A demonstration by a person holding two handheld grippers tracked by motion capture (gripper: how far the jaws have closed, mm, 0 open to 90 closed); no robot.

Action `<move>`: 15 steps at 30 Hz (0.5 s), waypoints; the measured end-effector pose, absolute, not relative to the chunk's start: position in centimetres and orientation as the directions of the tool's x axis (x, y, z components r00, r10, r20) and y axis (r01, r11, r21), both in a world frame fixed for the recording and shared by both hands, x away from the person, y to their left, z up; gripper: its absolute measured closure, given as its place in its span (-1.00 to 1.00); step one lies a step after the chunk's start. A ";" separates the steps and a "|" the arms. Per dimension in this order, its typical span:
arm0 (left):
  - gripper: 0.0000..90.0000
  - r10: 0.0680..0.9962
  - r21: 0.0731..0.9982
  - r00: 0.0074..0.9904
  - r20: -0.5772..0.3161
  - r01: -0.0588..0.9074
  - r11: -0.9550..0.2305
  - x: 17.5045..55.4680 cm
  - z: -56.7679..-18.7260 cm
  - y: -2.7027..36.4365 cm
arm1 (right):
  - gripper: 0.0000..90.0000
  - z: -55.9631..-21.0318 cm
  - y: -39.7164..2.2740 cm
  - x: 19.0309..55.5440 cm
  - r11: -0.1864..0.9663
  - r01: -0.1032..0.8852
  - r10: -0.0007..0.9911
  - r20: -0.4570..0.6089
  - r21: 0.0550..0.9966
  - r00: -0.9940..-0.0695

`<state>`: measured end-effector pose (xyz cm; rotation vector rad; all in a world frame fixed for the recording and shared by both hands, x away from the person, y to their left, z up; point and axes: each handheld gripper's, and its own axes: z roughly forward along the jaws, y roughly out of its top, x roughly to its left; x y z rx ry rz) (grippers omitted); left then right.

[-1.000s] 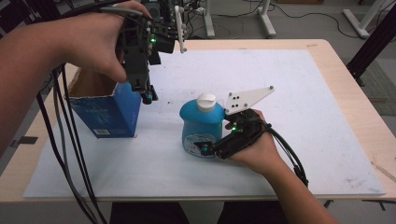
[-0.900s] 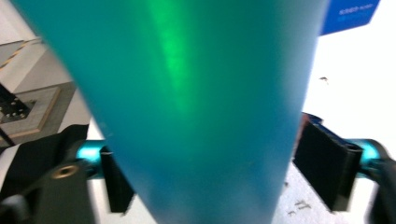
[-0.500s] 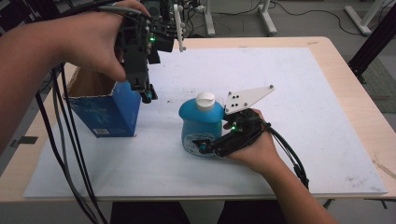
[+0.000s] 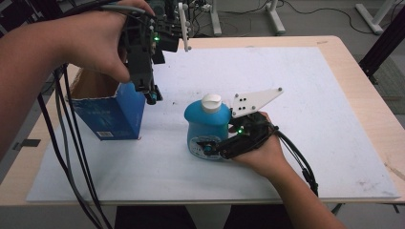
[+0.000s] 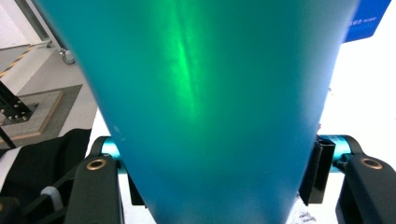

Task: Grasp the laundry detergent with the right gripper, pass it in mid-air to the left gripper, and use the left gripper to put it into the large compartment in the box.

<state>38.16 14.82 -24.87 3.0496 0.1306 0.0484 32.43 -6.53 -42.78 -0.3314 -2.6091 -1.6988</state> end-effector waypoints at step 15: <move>-0.96 0.088 0.072 0.996 0.020 0.086 -0.994 38.1 -25.0 14.5 | -0.01 -42.8 -6.6 31.9 0.375 0.131 0.191 0.061 0.918 -0.980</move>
